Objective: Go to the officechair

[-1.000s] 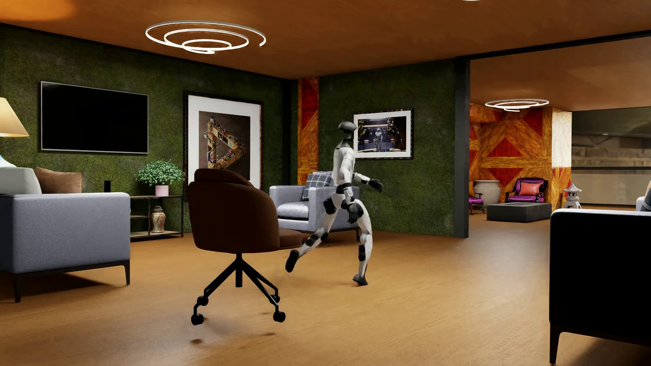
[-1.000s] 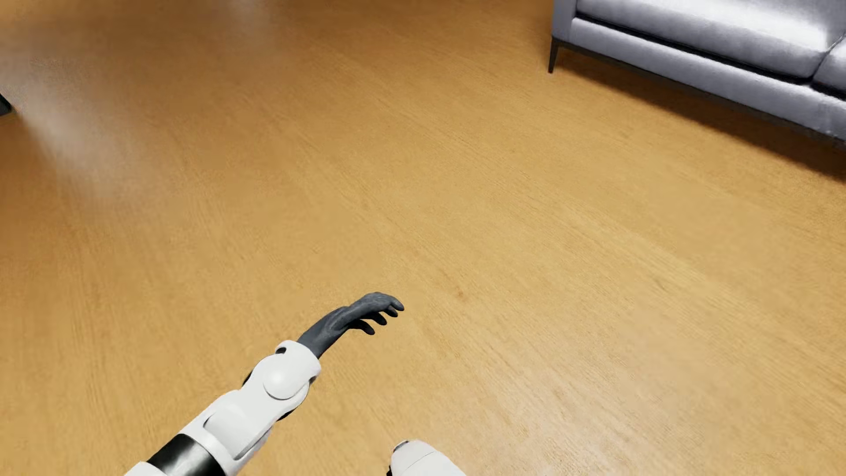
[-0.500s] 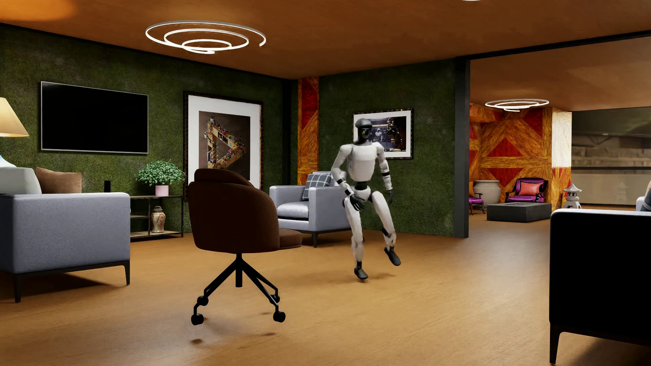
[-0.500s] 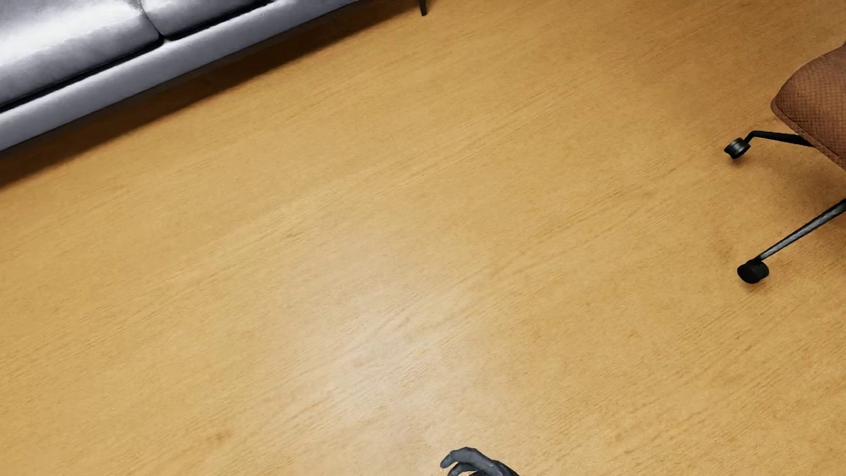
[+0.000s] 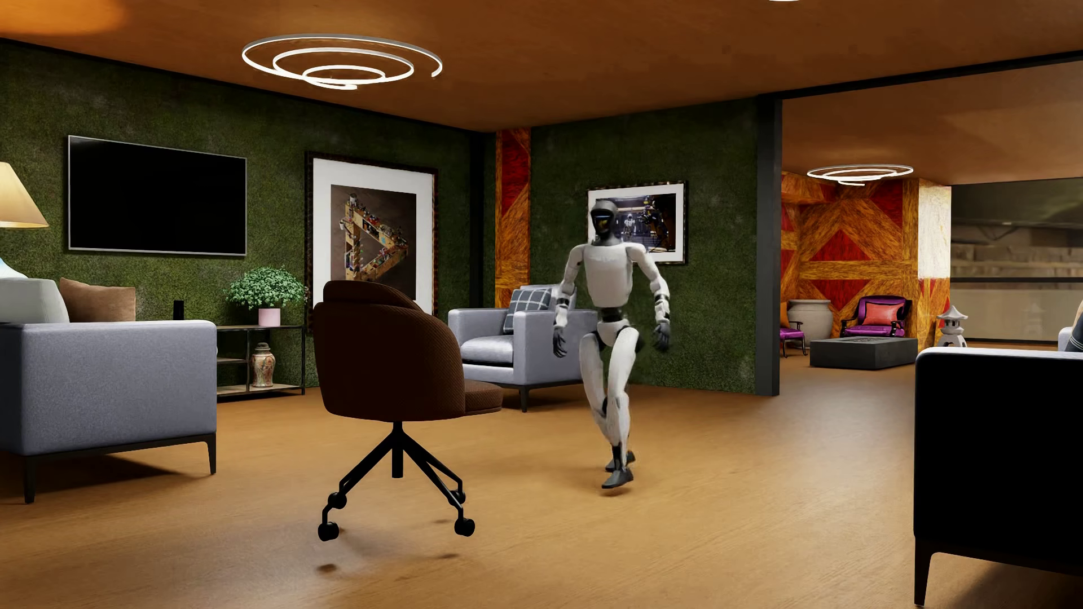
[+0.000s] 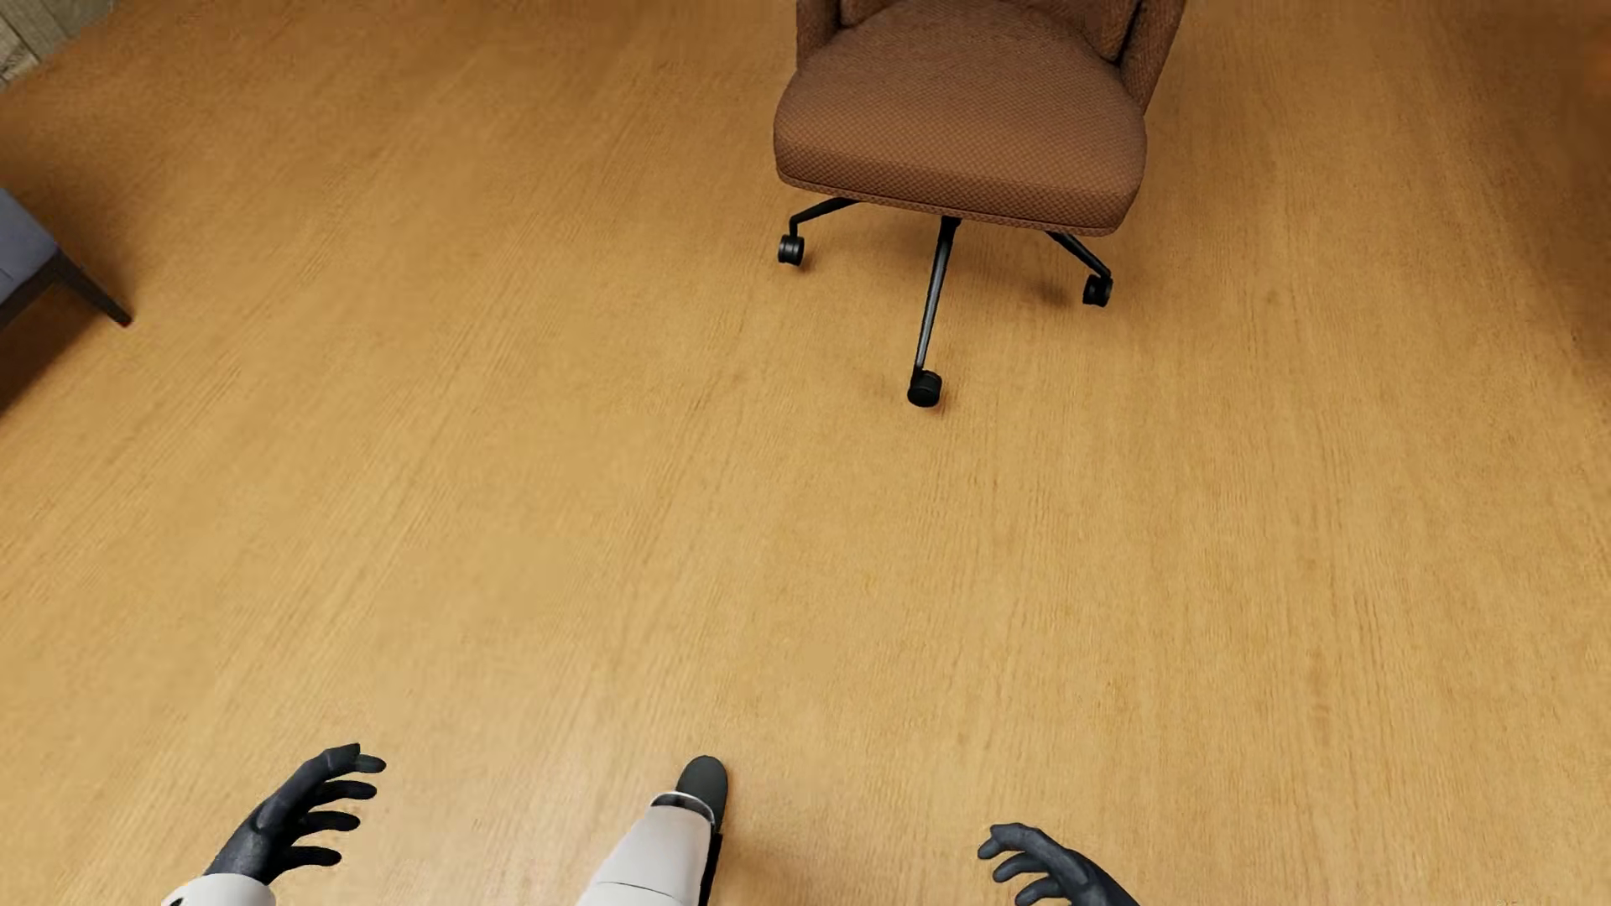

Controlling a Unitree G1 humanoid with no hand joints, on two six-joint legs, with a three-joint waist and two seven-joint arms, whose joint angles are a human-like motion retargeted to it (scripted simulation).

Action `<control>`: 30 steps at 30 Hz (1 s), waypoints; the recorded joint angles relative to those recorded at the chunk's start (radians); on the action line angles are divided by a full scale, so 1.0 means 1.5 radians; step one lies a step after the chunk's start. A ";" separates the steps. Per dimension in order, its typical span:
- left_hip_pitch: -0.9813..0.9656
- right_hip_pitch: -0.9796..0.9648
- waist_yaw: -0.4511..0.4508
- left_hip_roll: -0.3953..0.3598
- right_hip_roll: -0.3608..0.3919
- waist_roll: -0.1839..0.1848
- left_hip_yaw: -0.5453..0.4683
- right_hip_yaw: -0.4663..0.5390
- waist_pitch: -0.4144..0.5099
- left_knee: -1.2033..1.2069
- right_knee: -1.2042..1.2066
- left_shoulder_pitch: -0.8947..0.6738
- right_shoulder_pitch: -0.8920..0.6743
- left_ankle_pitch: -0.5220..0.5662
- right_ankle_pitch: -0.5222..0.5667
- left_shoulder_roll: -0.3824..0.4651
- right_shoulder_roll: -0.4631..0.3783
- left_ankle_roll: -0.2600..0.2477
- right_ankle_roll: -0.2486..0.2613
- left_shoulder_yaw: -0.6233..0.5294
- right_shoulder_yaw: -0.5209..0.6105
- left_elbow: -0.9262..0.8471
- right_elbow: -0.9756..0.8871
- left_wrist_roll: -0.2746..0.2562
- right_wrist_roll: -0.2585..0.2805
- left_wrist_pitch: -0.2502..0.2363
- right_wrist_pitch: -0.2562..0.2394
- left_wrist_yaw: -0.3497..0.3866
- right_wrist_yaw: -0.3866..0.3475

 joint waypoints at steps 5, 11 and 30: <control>0.123 0.059 -0.075 -0.003 -0.019 0.003 0.000 0.000 -0.052 0.013 0.069 0.016 0.050 -0.002 0.069 -0.020 0.052 0.000 0.000 -0.070 0.006 0.080 0.065 0.000 0.000 0.000 0.000 0.000 0.000; 0.296 -0.147 -0.164 -0.034 -0.021 -0.051 0.000 0.000 -0.048 0.001 0.514 0.041 0.127 -0.109 0.284 -0.045 0.079 0.000 0.000 -0.207 0.040 0.251 0.160 0.000 0.000 0.000 0.000 0.000 0.000; 0.528 -0.297 -0.210 0.039 -0.055 0.071 0.000 0.000 -0.007 0.190 0.088 0.079 0.152 -0.107 0.430 -0.061 0.063 0.000 0.000 -0.154 0.044 0.231 0.184 0.000 0.000 0.000 0.000 0.000 0.000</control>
